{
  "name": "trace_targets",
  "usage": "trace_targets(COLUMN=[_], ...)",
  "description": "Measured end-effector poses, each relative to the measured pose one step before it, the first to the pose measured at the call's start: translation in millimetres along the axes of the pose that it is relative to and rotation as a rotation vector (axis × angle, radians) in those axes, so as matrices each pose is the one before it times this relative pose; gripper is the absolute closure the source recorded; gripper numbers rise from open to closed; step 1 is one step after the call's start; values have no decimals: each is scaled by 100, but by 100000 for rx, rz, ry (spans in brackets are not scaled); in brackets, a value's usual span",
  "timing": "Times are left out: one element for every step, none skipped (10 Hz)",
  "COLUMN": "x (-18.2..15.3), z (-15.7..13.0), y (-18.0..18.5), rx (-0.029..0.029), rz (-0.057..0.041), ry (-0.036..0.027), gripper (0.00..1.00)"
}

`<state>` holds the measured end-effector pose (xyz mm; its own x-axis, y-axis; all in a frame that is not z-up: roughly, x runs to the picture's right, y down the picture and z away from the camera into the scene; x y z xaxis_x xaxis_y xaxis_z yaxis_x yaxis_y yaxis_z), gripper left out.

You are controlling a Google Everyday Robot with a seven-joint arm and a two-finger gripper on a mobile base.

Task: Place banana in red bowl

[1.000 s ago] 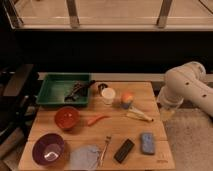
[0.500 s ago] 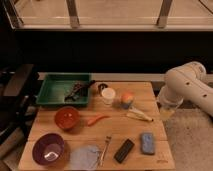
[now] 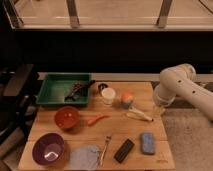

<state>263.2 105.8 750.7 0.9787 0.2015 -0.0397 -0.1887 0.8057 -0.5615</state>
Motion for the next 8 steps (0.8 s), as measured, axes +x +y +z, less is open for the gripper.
trace_targets(x=[-427,7,-18,-227,75,172,-254,-388], z=[796,936,300,5,27,-18,261,696], y=[-288,-432,-144,-63,23,18,-17,27], rx=[-874,-1808,-723,-17,-39,-99,-459,-266], rz=[653,808,171,-385,64,153,-629,-184], ry=[-2322,-5134,-2036,-100,75,331,-628,-1661], gripper=[35,35,35,35,35,35,35,35])
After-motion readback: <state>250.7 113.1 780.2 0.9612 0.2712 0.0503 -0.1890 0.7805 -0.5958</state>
